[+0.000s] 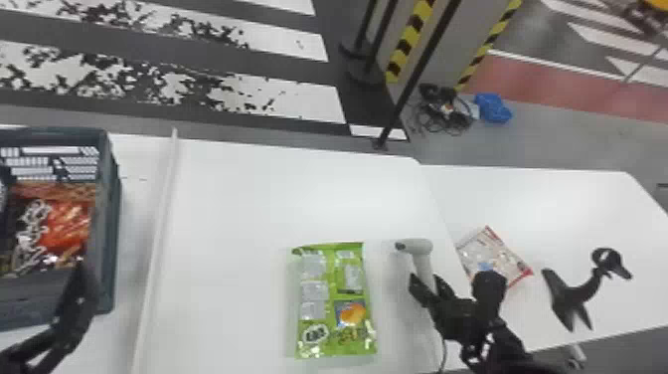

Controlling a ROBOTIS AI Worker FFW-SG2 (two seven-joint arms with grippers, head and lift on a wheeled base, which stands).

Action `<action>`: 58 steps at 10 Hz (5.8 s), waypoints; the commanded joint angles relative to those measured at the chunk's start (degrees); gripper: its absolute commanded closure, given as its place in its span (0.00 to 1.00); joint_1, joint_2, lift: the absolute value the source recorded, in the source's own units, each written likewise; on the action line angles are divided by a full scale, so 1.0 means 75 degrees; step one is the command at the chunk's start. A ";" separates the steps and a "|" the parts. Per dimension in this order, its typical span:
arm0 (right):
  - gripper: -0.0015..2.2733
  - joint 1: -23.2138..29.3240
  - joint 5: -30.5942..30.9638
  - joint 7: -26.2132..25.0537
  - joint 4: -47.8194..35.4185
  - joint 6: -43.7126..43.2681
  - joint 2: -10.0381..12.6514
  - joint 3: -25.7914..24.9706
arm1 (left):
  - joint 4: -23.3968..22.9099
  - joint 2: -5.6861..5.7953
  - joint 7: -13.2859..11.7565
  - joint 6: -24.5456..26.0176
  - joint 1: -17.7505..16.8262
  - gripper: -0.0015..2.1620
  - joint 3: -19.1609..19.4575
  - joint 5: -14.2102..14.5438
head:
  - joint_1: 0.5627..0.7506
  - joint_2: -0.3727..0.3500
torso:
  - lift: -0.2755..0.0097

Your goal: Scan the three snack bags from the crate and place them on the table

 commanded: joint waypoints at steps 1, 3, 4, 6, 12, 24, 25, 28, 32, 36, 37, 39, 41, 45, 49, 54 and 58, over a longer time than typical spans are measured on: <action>0.98 0.0266 -0.0098 -0.0083 -0.0471 -0.0268 0.0232 -0.0125 | -0.0031 -0.0008 0.0000 0.0014 0.0000 0.04 0.0023 0.0013 | 0.70 0.03 | 0.84; 0.98 0.1110 -0.0473 -0.0318 -0.1983 -0.0080 0.0607 -0.0125 | -0.0008 -0.0031 0.0012 0.0132 -0.0058 0.04 0.0035 0.0013 | 0.70 0.03 | 0.84; 0.98 0.1590 -0.0743 -0.0423 -0.2721 -0.0057 0.0853 -0.0102 | 0.0016 -0.0043 0.0012 0.0155 -0.0105 0.04 0.0035 0.0025 | 0.70 0.03 | 0.84; 0.98 0.2422 -0.1153 -0.0423 -0.3718 -0.0080 0.1216 0.0133 | 0.0051 -0.0043 0.0012 0.0389 -0.0222 0.04 0.0000 0.0036 | 0.70 0.07 | 0.84; 0.98 0.3981 -0.1516 -0.0376 -0.4327 -0.1627 0.1462 0.1117 | 0.0285 -0.0020 -0.0047 0.0366 -0.0375 0.04 0.0047 0.0235 | 0.70 0.24 | 0.84; 0.98 0.1907 -0.0403 -0.0576 -0.3518 0.1396 0.1404 0.1422 | 0.0906 0.0004 -0.0082 0.0624 -0.0902 0.04 0.0105 0.0282 | 0.70 0.38 | 0.84; 0.98 0.1778 -0.0309 -0.0576 -0.3413 0.1584 0.1415 0.1422 | 0.0930 0.0016 -0.0082 0.0647 -0.0926 0.04 0.0105 0.0318 | 0.70 0.38 | 0.84; 0.98 0.1919 -0.0332 -0.0576 -0.3682 0.1373 0.1427 0.1422 | 0.0930 0.0027 -0.0082 0.0647 -0.0937 0.04 0.0152 0.0364 | 0.70 0.40 | 0.84; 0.98 0.2141 -0.0707 -0.0529 -0.4397 0.1678 0.1380 0.0765 | 0.0824 0.0039 -0.0094 0.0624 -0.0843 0.04 0.0141 0.0364 | 0.70 0.35 | 0.84; 0.98 0.1368 -0.0696 -0.0505 -0.3600 0.2053 0.1146 0.0144 | 0.0625 0.0039 -0.0106 0.0577 -0.0609 0.04 0.0105 0.0318 | 0.70 0.24 | 0.84; 0.98 0.0993 -0.0637 -0.0505 -0.3085 0.2217 0.0923 0.0027 | 0.0578 0.0039 -0.0106 0.0577 -0.0562 0.04 0.0117 0.0271 | 0.70 0.20 | 0.84; 0.98 0.0360 -0.0426 -0.0505 -0.2077 0.2264 0.0536 -0.0078 | 0.0531 0.0039 -0.0106 0.0577 -0.0504 0.04 0.0117 0.0247 | 0.70 0.14 | 0.84; 0.97 -0.0074 -0.0215 -0.0435 -0.1139 0.2264 0.0150 -0.0055 | 0.0508 0.0039 -0.0106 0.0600 -0.0504 0.04 0.0105 0.0200 | 0.70 0.06 | 0.84; 0.48 -0.0390 -0.0051 -0.0400 -0.0307 0.1725 0.0032 0.0086 | 0.0461 0.0039 -0.0106 0.0647 -0.0504 0.04 0.0094 0.0165 | 0.70 0.03 | 0.84; 0.02 0.1028 -0.0227 -0.0576 -0.2499 0.0318 0.0536 -0.0020 | 0.0461 0.0016 -0.0106 0.0671 -0.0504 0.04 0.0070 0.0130 | 0.70 0.03 | 0.84; 0.02 0.2469 -0.0250 -0.0576 -0.4198 0.0389 0.0853 0.0871 | 0.0496 0.0016 -0.0106 0.0741 -0.0539 0.04 0.0047 0.0130 | 0.70 0.17 | 0.84; 0.02 0.2692 -0.0496 -0.0552 -0.4268 0.0623 0.0864 0.1527 | 0.0508 0.0039 -0.0106 0.0741 -0.0527 0.04 0.0047 0.0130 | 0.70 0.31 | 0.84</action>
